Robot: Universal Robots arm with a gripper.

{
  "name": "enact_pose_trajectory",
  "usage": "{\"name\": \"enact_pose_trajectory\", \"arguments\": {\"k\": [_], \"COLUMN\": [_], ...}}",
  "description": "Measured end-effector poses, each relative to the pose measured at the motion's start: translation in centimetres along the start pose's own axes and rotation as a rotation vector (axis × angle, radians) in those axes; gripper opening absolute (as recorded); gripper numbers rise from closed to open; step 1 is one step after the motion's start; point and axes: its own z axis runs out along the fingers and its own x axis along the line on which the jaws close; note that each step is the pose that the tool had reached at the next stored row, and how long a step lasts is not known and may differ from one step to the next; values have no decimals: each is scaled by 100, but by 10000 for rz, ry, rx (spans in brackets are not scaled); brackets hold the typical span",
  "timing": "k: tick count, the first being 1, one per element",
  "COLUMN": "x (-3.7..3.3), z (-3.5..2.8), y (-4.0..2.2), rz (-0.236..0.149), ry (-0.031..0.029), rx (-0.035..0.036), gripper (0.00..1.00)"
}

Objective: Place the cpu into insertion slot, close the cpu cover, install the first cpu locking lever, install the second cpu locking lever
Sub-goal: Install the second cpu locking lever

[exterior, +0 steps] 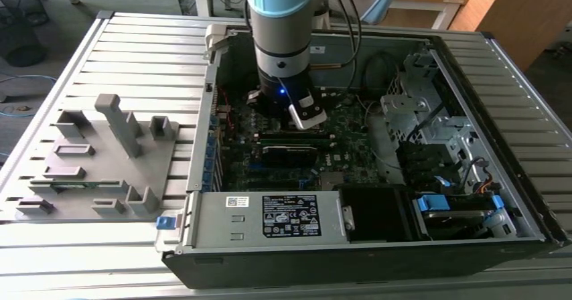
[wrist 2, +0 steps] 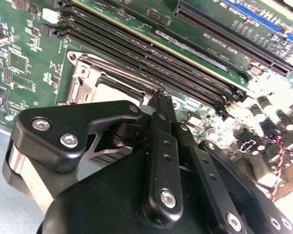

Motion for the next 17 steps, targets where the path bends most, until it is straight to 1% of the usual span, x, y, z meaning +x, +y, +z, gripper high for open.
{"name": "enact_pose_trajectory", "arguments": {"k": [3, 8, 10, 15, 17], "x": [-42, -40, -53, -141, -158], "z": [11, 28, 34, 49, 51], "y": [7, 104, 131, 167, 175], "rz": [22, 24, 21, 21, 21], "ry": [-3, -5, -4, -5, 0], "rx": [2, 4, 9, 30, 32], "gripper": [11, 11, 11, 11, 11]}}
